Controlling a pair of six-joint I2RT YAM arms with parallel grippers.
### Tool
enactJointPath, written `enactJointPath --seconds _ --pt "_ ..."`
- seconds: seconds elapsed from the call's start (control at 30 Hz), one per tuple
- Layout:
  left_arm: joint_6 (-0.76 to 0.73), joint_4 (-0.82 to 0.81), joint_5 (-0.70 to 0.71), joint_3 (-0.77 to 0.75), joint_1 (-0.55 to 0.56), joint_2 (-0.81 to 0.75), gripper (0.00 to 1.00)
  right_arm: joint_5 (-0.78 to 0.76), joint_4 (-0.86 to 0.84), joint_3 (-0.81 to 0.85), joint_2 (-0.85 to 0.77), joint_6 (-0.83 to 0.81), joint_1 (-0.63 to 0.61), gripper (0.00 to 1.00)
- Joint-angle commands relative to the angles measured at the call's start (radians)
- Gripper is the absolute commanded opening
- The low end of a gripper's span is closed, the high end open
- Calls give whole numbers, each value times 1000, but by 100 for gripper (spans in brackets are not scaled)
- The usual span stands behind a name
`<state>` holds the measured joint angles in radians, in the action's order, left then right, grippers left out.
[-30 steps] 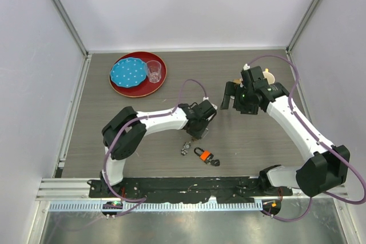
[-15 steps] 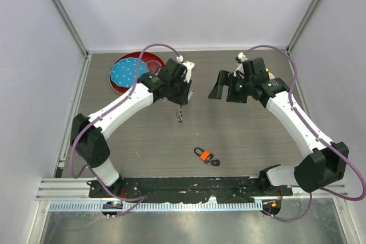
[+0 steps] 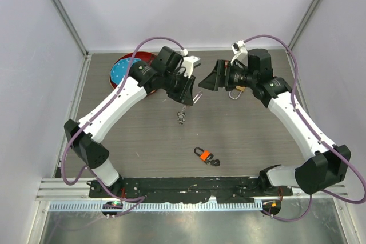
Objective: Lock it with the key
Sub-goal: Pick up the lock from the center of the board, then lock the lock.
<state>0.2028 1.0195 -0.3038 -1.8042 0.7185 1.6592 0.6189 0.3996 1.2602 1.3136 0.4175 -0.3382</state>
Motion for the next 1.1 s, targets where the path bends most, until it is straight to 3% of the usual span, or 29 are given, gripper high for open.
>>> enactJointPath --seconds 0.0,0.6,0.73,0.9,1.0,1.07 --pt "38 -19 -98 -21 -1 -61 0 148 -94 64 10 -11 2 97" --pt "110 -88 -162 -1 -1 -88 0 409 -88 5 24 30 2 69" --pt "115 -98 -166 0 -1 -90 0 426 -90 -7 19 37 2 54" --pt "112 -87 -166 -18 -1 -81 0 433 -93 -8 24 40 2 44" --pt "112 -91 -164 -17 -1 -79 0 435 -93 -12 27 41 2 32" --pt "110 -93 -163 -20 -1 -78 0 435 -90 -12 30 46 4 17"
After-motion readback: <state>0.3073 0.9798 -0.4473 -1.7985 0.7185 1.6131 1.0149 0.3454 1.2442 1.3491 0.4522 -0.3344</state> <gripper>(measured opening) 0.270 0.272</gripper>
